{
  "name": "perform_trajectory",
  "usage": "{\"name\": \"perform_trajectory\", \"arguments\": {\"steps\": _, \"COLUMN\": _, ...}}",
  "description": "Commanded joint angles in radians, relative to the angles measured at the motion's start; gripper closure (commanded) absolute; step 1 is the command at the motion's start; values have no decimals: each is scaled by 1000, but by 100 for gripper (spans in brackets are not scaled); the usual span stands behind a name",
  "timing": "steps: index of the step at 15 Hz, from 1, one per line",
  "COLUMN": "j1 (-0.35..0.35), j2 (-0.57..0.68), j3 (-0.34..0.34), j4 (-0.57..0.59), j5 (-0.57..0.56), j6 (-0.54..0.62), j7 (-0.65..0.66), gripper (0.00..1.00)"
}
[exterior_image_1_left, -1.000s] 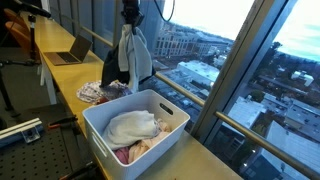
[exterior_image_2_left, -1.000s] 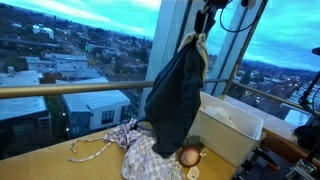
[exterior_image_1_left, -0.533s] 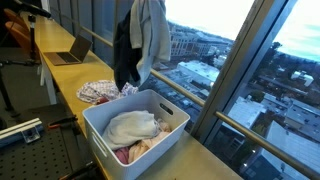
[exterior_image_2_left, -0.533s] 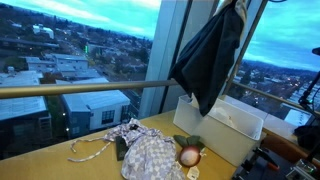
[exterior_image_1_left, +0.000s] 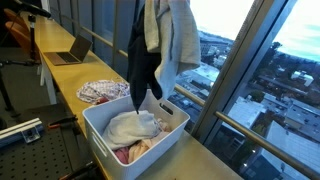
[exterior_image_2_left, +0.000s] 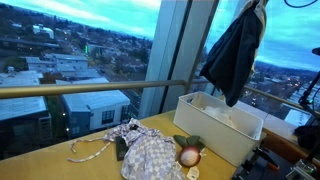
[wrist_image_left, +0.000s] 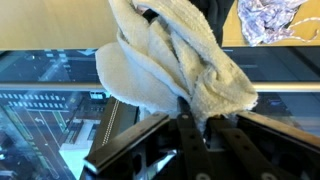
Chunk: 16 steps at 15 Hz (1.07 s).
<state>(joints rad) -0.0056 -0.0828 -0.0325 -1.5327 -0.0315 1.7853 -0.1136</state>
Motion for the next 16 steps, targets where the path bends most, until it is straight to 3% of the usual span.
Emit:
{"name": "perform_trajectory", "arguments": {"steps": 1, "j1": -17, "j2": -6, "j3": -17, "j4": -99, "j5": 53, "j6": 41, "j7": -34, "gripper": 97}}
{"name": "perform_trajectory", "arguments": {"steps": 2, "j1": -24, "j2": -3, "j3": -24, "j4": -129, "j5": 65, "j6": 50, "j7": -35, "gripper": 65}}
{"name": "perform_trajectory", "arguments": {"steps": 4, "j1": -32, "j2": 2, "j3": -30, "j4": -173, "j5": 76, "j6": 63, "j7": -39, "gripper": 59}}
{"name": "perform_trajectory", "arguments": {"steps": 8, "j1": -28, "j2": 3, "j3": -23, "j4": -220, "j5": 94, "j6": 84, "j7": -37, "gripper": 30}}
{"name": "perform_trajectory", "arguments": {"steps": 12, "j1": 51, "j2": 31, "j3": 66, "j4": -276, "j5": 95, "j6": 144, "j7": 4, "gripper": 0}}
{"name": "perform_trajectory", "arguments": {"steps": 16, "j1": 148, "j2": 102, "j3": 170, "j4": -319, "j5": 91, "j6": 184, "j7": 29, "gripper": 0}}
